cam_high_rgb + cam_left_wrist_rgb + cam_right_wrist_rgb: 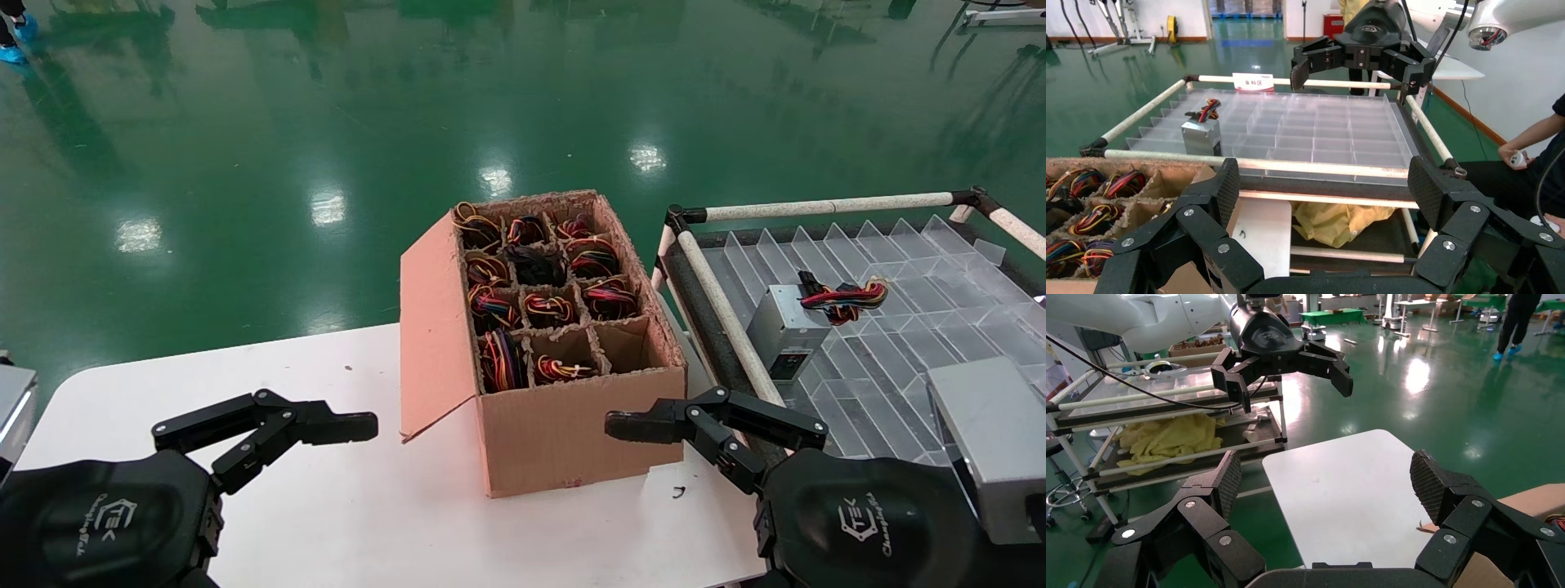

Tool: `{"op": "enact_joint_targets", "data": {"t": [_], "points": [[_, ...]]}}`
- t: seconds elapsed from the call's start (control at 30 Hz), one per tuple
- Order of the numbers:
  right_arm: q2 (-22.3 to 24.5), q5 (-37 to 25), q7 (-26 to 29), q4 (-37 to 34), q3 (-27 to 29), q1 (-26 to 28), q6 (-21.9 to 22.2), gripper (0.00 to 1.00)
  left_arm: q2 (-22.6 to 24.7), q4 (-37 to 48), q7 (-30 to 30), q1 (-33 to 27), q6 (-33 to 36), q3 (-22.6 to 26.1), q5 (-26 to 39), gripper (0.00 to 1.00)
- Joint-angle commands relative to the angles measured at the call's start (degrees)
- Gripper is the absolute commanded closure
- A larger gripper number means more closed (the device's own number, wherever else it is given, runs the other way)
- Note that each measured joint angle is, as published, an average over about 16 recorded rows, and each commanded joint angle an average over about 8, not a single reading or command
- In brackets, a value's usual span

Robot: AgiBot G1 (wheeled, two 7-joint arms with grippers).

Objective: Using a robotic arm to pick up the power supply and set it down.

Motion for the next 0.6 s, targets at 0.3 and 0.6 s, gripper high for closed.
{"op": "enact_joint_targets", "data": {"t": [0.3,0.6], "points": [[0.0,0.0,0.0,0.0,0.0,0.0,0.0,0.0,0.0,0.0,0.0,0.0,0.0,0.0,0.0,0.0],[0.0,0.0,0.0,0.0,0.0,0.0,0.0,0.0,0.0,0.0,0.0,0.0,0.0,0.0,0.0,0.9]]}}
